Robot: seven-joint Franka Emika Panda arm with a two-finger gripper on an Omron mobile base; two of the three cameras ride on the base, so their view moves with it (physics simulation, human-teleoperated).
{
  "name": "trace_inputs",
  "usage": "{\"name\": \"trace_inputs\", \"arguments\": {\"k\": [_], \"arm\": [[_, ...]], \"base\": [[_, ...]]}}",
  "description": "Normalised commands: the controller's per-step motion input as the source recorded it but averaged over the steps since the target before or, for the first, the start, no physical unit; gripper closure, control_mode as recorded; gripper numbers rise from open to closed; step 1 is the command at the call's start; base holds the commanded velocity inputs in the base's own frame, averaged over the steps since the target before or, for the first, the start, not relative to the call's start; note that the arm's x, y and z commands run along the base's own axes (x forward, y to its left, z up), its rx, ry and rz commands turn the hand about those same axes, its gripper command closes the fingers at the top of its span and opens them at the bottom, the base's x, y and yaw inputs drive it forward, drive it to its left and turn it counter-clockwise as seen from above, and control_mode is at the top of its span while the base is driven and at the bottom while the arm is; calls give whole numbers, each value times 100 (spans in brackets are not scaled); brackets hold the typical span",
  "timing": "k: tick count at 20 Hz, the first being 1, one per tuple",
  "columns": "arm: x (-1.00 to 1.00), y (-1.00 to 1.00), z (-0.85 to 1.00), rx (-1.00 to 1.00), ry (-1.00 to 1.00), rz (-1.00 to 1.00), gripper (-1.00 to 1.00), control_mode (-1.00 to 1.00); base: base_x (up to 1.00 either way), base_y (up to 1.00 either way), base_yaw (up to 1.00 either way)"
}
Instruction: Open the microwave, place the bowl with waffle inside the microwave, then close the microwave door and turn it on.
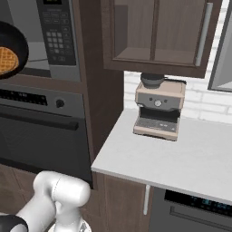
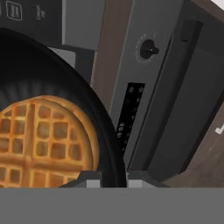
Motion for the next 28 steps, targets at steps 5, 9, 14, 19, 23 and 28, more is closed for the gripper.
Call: {"name": "trace_inputs", "arguments": {"k": [5,9,14,19,23,28], "arm": [[45,6,35,-6,7,0,100,-100],[47,0,2,-4,6,0,100,-100],[49,4,0,-11,2,0,100,-100],[66,21,-5,-17,4,-3,100,-100],[74,15,-14,-13,12,-4,100,-100],[72,22,-2,-9,8,-4,100,-100]], "base": [[0,0,0],[0,0,0],[0,0,0],[0,0,0],[0,0,0],[0,0,0]]}}
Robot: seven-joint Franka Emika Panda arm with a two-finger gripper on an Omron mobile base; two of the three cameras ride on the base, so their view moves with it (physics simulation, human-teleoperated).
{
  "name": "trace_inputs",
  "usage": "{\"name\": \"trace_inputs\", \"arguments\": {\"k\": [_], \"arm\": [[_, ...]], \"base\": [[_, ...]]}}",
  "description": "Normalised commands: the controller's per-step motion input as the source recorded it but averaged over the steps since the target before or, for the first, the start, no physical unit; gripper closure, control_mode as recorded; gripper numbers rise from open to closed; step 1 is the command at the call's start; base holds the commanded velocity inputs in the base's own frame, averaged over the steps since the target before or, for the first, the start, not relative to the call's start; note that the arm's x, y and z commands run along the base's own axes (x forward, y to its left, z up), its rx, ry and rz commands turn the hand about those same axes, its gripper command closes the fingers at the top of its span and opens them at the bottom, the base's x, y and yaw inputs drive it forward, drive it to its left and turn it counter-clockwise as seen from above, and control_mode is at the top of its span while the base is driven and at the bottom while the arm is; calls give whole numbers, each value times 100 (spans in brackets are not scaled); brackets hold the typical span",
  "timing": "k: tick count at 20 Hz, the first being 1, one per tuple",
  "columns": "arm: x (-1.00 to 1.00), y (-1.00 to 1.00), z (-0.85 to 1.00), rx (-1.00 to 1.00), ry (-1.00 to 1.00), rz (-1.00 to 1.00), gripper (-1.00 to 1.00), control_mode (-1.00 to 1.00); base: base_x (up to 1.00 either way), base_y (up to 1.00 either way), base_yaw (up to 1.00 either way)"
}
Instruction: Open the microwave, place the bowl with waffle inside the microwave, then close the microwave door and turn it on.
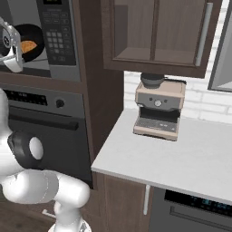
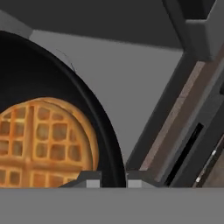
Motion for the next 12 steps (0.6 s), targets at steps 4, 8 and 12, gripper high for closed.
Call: {"name": "trace_inputs", "arguments": {"k": [4,8,12], "arm": [[68,24,0,-6,0,-4,100,-100],[72,28,-5,-10,0,-7,100,-100],[61,10,-26,-11,0,-8,100,-100]], "base": [[0,0,0],[0,0,0],[0,0,0]]}}
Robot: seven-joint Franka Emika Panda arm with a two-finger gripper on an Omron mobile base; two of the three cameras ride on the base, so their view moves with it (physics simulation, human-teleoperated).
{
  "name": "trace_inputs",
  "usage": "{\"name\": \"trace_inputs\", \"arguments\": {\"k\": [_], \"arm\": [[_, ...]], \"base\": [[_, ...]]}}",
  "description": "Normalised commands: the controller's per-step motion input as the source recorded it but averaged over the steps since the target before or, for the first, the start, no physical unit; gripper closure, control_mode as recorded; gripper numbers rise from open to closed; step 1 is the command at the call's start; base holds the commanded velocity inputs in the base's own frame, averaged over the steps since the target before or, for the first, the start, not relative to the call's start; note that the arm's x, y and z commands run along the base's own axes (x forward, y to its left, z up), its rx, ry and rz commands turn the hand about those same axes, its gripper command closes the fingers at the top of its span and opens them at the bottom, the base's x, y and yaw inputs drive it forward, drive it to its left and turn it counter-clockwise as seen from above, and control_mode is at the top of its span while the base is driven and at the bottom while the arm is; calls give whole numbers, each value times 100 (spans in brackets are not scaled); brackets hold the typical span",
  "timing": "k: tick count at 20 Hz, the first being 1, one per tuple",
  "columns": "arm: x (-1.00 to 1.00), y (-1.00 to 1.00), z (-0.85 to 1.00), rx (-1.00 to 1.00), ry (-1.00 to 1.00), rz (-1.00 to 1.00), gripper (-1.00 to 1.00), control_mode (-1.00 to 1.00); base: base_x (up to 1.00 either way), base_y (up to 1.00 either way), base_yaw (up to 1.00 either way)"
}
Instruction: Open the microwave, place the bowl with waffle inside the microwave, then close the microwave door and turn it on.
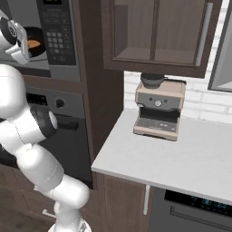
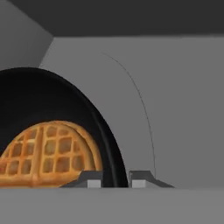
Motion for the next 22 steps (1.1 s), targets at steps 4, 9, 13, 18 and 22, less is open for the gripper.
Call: {"name": "trace_inputs", "arguments": {"k": [4,9,13,18,22], "arm": [[32,1,-18,-7,-5,-9,-100,-100],[-11,-1,-22,-1,-45,-15,-100,-100],[-85,-3,-74,-2,-79,-16,-100,-100],[-100,-8,-83,-2,-81,-11,-100,-100],[-100,-25,-24,0,-71,-7,-100,-100]], "base": [[0,0,0],[0,0,0],[0,0,0],[0,0,0],[0,0,0]]}}
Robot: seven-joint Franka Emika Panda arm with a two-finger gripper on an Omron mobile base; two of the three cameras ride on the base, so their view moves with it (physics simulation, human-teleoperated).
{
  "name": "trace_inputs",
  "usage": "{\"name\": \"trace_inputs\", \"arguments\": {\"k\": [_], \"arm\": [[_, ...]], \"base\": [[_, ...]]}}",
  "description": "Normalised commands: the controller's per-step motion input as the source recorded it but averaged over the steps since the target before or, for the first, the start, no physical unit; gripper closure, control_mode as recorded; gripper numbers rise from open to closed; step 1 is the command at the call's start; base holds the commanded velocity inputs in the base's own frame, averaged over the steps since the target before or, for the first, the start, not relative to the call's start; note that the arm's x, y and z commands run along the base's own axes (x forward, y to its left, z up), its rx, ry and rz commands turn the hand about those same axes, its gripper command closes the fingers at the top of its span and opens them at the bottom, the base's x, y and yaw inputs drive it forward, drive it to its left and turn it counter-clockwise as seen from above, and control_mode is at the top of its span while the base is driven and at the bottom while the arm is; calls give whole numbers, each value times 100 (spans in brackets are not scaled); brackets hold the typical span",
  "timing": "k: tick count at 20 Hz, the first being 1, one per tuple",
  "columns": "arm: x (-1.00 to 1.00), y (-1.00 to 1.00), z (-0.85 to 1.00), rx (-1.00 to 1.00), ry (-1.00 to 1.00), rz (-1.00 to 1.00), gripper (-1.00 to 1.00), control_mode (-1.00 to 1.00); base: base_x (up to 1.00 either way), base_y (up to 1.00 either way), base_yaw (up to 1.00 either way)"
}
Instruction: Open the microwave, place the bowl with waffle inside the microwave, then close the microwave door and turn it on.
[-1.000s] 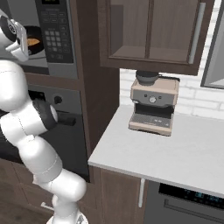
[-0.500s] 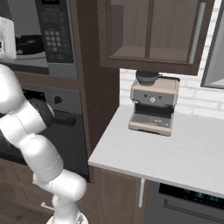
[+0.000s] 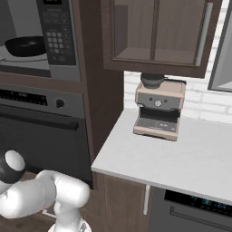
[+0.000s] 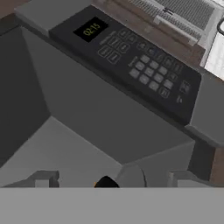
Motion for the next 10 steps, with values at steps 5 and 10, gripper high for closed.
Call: {"name": "trace_inputs", "arguments": {"k": [5,10], "arm": [[-100,-27,-43,-1,-57,-5,-100,-100],[-90,-8,-73,-8,-13,-14,-100,-100]], "base": [[0,0,0],[0,0,0]]}}
